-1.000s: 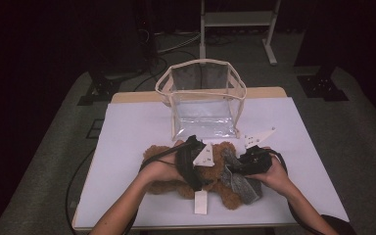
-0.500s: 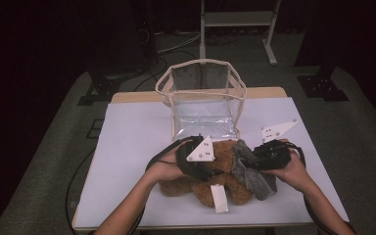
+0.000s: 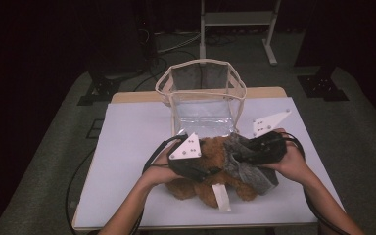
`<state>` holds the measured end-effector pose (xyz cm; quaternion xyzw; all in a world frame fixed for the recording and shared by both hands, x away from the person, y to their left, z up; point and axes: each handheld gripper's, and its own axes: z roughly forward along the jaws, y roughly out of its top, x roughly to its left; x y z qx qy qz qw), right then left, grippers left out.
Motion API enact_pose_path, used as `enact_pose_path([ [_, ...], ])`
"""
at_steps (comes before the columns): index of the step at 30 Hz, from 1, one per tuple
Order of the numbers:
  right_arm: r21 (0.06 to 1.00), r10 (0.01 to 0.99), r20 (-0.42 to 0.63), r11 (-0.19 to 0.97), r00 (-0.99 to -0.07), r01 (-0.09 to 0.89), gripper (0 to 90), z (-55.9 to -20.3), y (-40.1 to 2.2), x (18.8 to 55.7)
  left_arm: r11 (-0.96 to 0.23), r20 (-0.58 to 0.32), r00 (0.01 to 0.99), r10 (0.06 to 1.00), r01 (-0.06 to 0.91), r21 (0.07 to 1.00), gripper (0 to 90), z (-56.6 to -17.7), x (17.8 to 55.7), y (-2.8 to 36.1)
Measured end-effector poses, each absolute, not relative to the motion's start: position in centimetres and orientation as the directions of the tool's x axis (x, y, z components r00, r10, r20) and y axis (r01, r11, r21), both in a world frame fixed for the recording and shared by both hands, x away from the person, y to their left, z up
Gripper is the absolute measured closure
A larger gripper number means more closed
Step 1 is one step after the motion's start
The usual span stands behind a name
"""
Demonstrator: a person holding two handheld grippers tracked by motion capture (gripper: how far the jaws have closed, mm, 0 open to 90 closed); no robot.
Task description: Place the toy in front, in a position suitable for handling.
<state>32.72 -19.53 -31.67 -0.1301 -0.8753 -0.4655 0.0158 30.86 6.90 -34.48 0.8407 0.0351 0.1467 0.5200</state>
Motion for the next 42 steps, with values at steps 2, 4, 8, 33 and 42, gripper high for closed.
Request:
enact_pose_path([
  [2,0.812,0.194,0.158,0.532,-0.968,0.239,78.9,-31.6,-18.5,33.1,-0.474,0.211,0.953,0.218,-0.086,0.876,19.3,-34.3,30.7,7.8],
  [4,0.810,0.170,0.154,0.542,-0.973,0.223,78.9,-31.4,-17.2,33.2,-0.492,0.224,0.951,0.215,-0.093,0.866,12.9,-34.1,30.5,8.5],
  [8,0.814,0.146,0.135,0.548,-0.980,0.193,78.9,-30.7,-15.8,33.1,-0.498,0.252,0.942,0.222,-0.113,0.860,5.8,-33.9,30.2,9.4],
  [33,0.861,0.324,0.183,0.403,-0.928,0.311,78.4,-32.8,-20.6,34.1,-0.491,0.285,0.930,0.233,-0.140,0.860,36.3,-33.8,30.0,9.0],
  [42,0.793,0.316,0.240,0.481,-0.918,0.373,78.2,-36.0,-22.1,32.8,-0.525,0.283,0.937,0.206,-0.138,0.840,35.6,-34.3,30.5,7.4],
])
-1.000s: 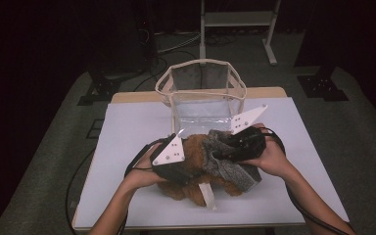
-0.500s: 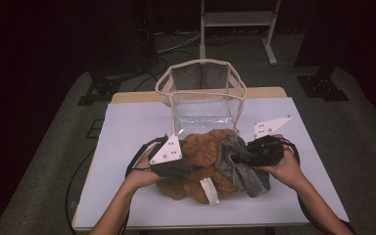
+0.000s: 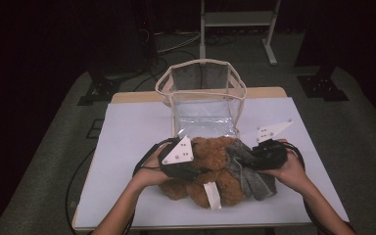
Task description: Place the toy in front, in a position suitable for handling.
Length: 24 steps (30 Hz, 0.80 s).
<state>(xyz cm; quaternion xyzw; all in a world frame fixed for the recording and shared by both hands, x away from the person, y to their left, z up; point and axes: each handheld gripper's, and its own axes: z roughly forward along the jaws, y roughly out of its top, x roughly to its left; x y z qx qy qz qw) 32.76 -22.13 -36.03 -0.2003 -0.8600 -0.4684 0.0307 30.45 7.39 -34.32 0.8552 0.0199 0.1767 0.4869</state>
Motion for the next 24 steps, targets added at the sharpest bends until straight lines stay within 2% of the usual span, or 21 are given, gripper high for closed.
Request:
enact_pose_path([
  [8,0.758,0.493,0.233,0.449,-0.838,0.474,77.6,-36.9,-30.0,31.5,-0.586,0.282,0.945,0.168,-0.134,0.799,34.4,-34.5,31.4,4.6],
  [14,0.704,0.593,0.223,0.451,-0.774,0.548,76.0,-39.3,-33.1,31.7,-0.652,0.263,0.956,0.132,-0.116,0.750,31.5,-35.0,32.4,2.3],
  [16,0.666,0.610,0.226,0.472,-0.760,0.578,72.9,-41.0,-33.2,32.0,-0.667,0.265,0.957,0.120,-0.120,0.736,28.5,-35.1,32.5,1.7],
  [19,0.636,0.624,0.251,0.470,-0.740,0.612,60.2,-43.0,-33.4,32.4,-0.681,0.256,0.960,0.110,-0.115,0.724,21.2,-34.9,32.5,1.2],
  [24,0.672,0.627,0.251,0.435,-0.737,0.599,46.8,-42.4,-33.8,32.3,-0.659,0.220,0.970,0.107,-0.097,0.746,13.5,-34.4,32.6,2.0],
])
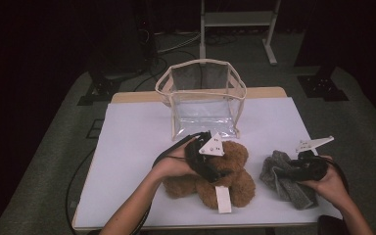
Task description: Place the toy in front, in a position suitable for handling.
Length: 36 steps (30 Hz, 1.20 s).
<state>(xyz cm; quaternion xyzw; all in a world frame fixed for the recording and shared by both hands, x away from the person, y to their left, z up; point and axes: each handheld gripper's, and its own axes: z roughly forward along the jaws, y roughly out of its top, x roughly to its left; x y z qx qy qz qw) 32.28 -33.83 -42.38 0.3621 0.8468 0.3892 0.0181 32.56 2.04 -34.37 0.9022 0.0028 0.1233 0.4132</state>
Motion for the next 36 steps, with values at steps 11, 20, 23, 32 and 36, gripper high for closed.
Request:
enact_pose_path([
  [11,0.781,0.503,0.237,0.410,-0.832,0.470,38.6,-38.1,-31.6,31.3,-0.588,0.216,0.962,0.168,-0.078,0.805,9.7,-33.2,32.2,6.4],
  [20,0.832,0.370,0.188,0.432,-0.910,0.347,31.7,-36.2,-26.8,31.5,-0.571,0.188,0.959,0.213,-0.034,0.820,9.4,-34.6,31.9,10.0],
  [23,0.844,0.346,0.171,0.431,-0.922,0.318,29.5,-35.7,-25.7,31.5,-0.567,0.180,0.957,0.227,-0.020,0.823,9.2,-35.2,31.7,11.0],
  [32,0.859,0.296,0.135,0.442,-0.946,0.261,23.6,-34.7,-23.2,31.9,-0.578,0.166,0.951,0.260,0.015,0.816,9.0,-36.5,31.7,12.9],
  [36,0.860,0.278,0.126,0.448,-0.952,0.245,22.2,-34.6,-22.2,32.2,-0.577,0.158,0.949,0.273,0.030,0.816,9.0,-37.2,31.8,13.7],
])
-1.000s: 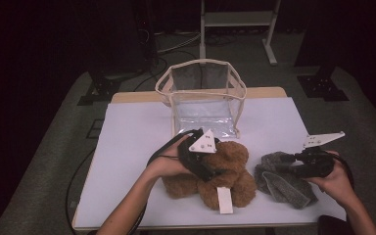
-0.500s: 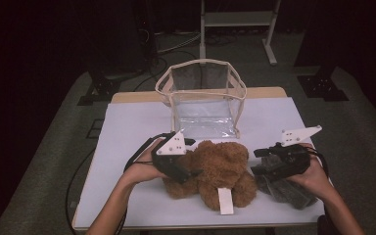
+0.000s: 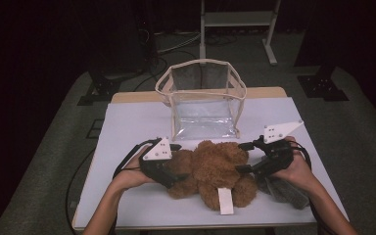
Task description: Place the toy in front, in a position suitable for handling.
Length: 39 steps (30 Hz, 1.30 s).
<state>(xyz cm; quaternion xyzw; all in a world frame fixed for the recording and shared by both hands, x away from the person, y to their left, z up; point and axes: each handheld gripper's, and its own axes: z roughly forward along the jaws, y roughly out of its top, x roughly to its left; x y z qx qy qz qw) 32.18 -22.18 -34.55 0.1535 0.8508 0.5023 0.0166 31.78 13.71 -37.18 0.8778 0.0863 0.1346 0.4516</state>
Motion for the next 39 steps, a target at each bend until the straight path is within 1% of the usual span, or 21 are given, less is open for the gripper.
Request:
enact_pose_path([
  [5,0.852,0.275,0.101,0.473,-0.956,0.226,20.9,-34.8,-21.2,32.5,-0.578,0.144,0.948,0.282,0.049,0.815,9.0,-38.0,31.6,14.7],
  [13,0.852,0.284,0.096,0.472,-0.954,0.226,20.6,-35.0,-20.9,32.7,-0.559,0.107,0.947,0.304,0.087,0.824,8.0,-39.5,31.5,16.4],
  [17,0.853,0.279,0.096,0.471,-0.955,0.223,19.7,-34.8,-20.7,33.1,-0.554,0.103,0.947,0.305,0.088,0.828,4.0,-40.2,31.6,16.2],
  [21,0.843,0.279,0.095,0.489,-0.956,0.226,18.2,-35.5,-20.0,33.4,-0.541,0.082,0.947,0.309,0.105,0.834,0.0,-40.8,31.9,15.8],
  [26,0.841,0.284,0.101,0.488,-0.953,0.235,18.2,-36.4,-19.9,33.7,-0.529,0.044,0.954,0.295,0.125,0.839,0.0,-41.9,32.0,15.5],
  [28,0.840,0.292,0.108,0.485,-0.950,0.245,19.7,-37.0,-19.9,33.8,-0.530,0.045,0.956,0.289,0.120,0.839,0.0,-42.1,32.0,15.5],
  [29,0.837,0.301,0.115,0.484,-0.947,0.255,22.2,-37.3,-19.9,33.9,-0.535,0.051,0.955,0.293,0.119,0.836,2.7,-42.2,31.9,15.5],
  [30,0.836,0.304,0.119,0.483,-0.945,0.260,24.9,-37.6,-19.9,33.9,-0.537,0.057,0.951,0.303,0.121,0.835,8.8,-42.1,31.8,15.5],
  [32,0.835,0.316,0.137,0.473,-0.939,0.281,35.1,-37.9,-20.0,34.0,-0.537,0.072,0.948,0.309,0.112,0.836,21.3,-41.8,31.6,15.6],
  [34,0.839,0.326,0.155,0.455,-0.933,0.298,45.7,-37.8,-20.4,34.0,-0.538,0.077,0.947,0.312,0.109,0.836,28.7,-41.3,31.4,15.4],
  [37,0.848,0.334,0.179,0.424,-0.925,0.318,54.1,-37.1,-21.1,33.8,-0.546,0.103,0.950,0.295,0.079,0.834,35.8,-40.2,31.2,14.7],
  [39,0.852,0.337,0.181,0.415,-0.924,0.319,55.9,-36.4,-21.7,33.6,-0.549,0.117,0.950,0.289,0.064,0.833,36.9,-39.4,31.3,14.1],
])
